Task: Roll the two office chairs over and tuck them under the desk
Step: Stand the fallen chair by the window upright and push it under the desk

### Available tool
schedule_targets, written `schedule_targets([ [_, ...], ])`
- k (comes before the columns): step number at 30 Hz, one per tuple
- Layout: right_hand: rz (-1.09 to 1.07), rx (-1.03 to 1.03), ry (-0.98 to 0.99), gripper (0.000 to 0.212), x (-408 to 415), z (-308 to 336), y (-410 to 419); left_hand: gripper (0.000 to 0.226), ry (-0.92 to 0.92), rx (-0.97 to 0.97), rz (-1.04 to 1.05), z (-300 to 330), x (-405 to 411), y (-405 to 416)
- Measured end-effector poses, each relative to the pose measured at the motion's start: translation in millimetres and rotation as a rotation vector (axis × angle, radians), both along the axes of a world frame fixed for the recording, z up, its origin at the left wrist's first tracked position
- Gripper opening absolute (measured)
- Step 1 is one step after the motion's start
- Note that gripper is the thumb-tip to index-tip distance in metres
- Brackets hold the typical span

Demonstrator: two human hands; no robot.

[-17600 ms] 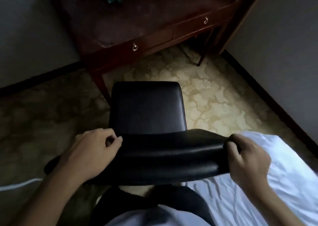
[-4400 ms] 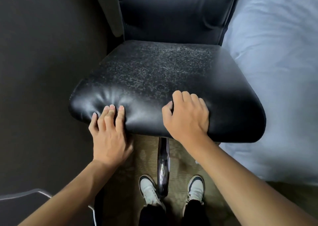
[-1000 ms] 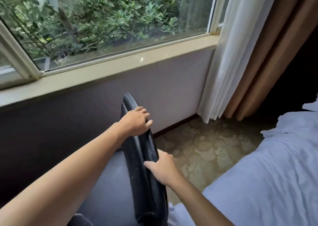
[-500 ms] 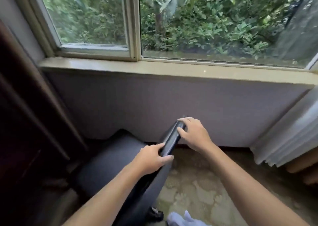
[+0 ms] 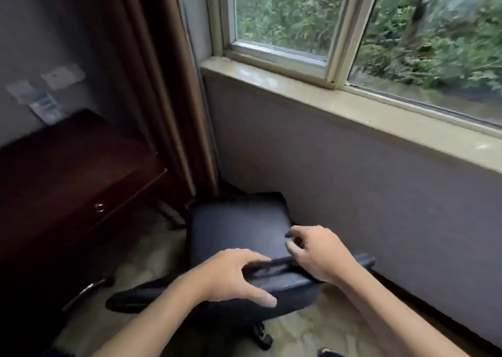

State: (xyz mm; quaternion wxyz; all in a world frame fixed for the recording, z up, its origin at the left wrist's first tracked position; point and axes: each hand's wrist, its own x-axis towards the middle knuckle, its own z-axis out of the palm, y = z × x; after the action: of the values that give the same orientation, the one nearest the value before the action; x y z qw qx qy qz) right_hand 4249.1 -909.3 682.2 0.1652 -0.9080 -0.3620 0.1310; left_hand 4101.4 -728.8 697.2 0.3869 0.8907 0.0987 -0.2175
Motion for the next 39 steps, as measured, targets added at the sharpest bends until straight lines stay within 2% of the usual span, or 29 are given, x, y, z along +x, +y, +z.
schedule_targets([
  [4, 0.239, -0.023, 0.132, 0.045, 23.3, -23.3, -9.3, 0.077, 0.105, 0.039, 0.11, 0.9, 3.2, -23.4],
  [6, 0.333, -0.021, 0.125, 0.043, 32.6, -22.4, -21.7, 0.077, 0.135, 0.053, 0.199, -0.6, 4.2, -45.6],
  [12, 0.387, -0.058, 0.051, 0.043, 90.9, -7.3, -62.2, 0.065, 0.062, 0.051, 0.442, 3.1, 37.5, -115.3],
  [17, 0.413, -0.156, 0.016, 0.042, 143.3, 4.5, -70.0, 0.071, 0.002, -0.016, 0.584, 2.0, 77.4, -153.1],
  [24, 0.428, -0.22, -0.016, 0.043, 195.3, 14.7, -58.5, 0.075, -0.087, -0.01, 0.729, -7.8, 122.6, -174.6],
  [31, 0.467, -0.233, -0.051, 0.042, 216.3, 18.8, -47.3, 0.079, -0.119, -0.045, 0.784, -14.2, 145.1, -172.7],
  [33, 0.47, -0.268, -0.038, 0.04, 217.7, 17.4, -45.9, 0.079, -0.075, -0.022, 0.769, -14.0, 148.0, -175.5],
  [36, 0.464, -0.255, -0.049, 0.04, 225.6, 13.2, -42.1, 0.081, -0.161, 0.007, 0.787, -14.7, 162.3, -176.3],
  [39, 0.471, -0.245, -0.051, 0.04, 235.7, 14.5, -39.7, 0.079, -0.117, 0.019, 0.779, -14.1, 172.8, -180.1],
])
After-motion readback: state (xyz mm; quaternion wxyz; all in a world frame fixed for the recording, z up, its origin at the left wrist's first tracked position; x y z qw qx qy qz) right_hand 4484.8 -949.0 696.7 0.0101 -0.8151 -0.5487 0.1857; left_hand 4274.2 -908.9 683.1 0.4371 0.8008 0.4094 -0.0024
